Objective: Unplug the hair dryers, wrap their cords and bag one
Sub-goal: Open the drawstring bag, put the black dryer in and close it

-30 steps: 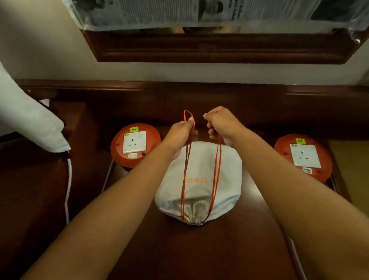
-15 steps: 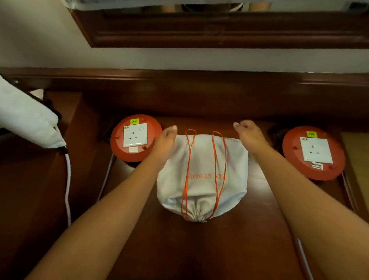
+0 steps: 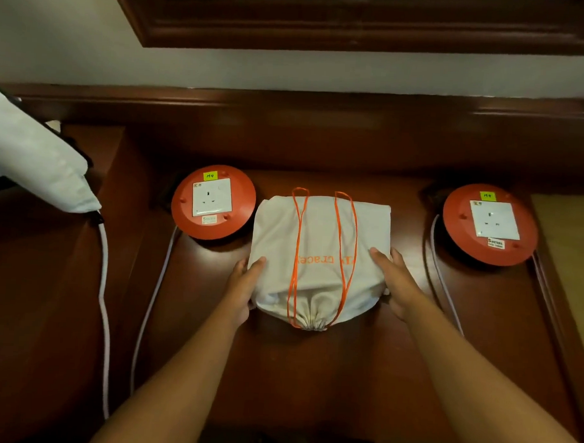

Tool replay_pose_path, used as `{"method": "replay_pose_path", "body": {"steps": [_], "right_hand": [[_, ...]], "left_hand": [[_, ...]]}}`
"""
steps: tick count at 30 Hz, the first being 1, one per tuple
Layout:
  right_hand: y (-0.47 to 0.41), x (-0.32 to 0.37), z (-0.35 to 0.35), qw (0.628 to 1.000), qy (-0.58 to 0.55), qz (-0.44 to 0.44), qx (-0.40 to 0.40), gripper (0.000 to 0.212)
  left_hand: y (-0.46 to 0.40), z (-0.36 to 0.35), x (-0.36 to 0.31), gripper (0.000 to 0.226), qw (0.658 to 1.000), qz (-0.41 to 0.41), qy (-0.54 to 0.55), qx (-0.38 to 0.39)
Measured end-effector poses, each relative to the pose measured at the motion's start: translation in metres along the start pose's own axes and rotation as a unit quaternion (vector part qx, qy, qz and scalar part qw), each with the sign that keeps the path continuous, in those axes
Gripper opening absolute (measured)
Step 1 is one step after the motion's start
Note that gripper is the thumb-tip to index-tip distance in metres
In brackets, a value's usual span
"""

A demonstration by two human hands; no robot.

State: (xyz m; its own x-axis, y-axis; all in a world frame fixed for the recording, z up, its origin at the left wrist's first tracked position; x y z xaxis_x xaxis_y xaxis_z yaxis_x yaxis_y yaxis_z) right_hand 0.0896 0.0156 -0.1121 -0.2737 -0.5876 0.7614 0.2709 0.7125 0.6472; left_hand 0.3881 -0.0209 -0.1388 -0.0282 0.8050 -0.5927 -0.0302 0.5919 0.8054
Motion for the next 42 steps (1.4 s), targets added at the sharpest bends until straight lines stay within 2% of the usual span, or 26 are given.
{"method": "replay_pose_path", "body": {"steps": [5,9,13,17,21,24,29,31,35,37,42], "right_hand": [[-0.007,-0.014,0.003,0.999,-0.020,-0.030,-0.014,0.058],[-0.005,-0.021,-0.003,0.998,-0.033,-0.056,0.017,0.041],[-0.003,-0.019,0.001,0.998,-0.053,-0.021,0.001,0.039],[-0.001,-0.015,0.001,0.999,-0.045,0.004,-0.016,0.032],[0.002,-0.002,0.001,0.997,-0.035,0.031,-0.067,0.032],[0.003,0.010,0.002,0.993,-0.041,0.054,-0.094,0.024],[-0.004,0.029,0.000,0.990,-0.053,0.080,-0.101,0.017],[-0.008,0.037,0.000,0.989,-0.053,0.095,-0.099,0.022],[-0.019,0.065,-0.003,0.983,-0.031,0.160,-0.081,0.057],[-0.025,0.076,-0.002,0.980,-0.012,0.178,-0.085,0.069],[-0.042,0.094,-0.004,0.977,0.031,0.192,-0.083,0.077]], "left_hand": [[0.005,-0.012,0.005,0.051,0.998,0.035,0.034,0.049],[0.007,-0.020,0.015,0.060,0.992,0.076,0.047,0.087],[0.005,-0.019,0.014,0.050,0.991,0.043,0.087,0.089],[0.005,-0.022,0.010,0.058,0.988,0.009,0.125,0.088],[0.007,-0.023,-0.001,0.055,0.986,-0.022,0.137,0.093],[0.007,-0.024,-0.011,0.052,0.985,-0.033,0.139,0.091],[0.007,-0.033,-0.036,0.056,0.984,-0.060,0.136,0.095],[0.005,-0.036,-0.046,0.061,0.984,-0.074,0.137,0.090],[0.002,-0.041,-0.064,0.074,0.981,-0.087,0.157,0.075],[-0.001,-0.046,-0.073,0.073,0.979,-0.094,0.162,0.081],[-0.011,-0.053,-0.092,0.065,0.978,-0.108,0.156,0.084]]}}
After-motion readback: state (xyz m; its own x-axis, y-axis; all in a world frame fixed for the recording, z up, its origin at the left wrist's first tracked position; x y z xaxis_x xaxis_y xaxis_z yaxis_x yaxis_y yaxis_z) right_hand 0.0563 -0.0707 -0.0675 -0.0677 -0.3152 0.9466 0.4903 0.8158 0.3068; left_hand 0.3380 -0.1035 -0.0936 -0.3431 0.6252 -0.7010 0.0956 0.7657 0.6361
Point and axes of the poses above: each hand's wrist, its own y-axis away from the middle knuckle, its own z-axis out of the back of the hand, x = y × z, the point moved 8 cm from there along -y, towards the middle knuckle, and after that the axes turned 3 degrees about z, right-handed, at the moved point
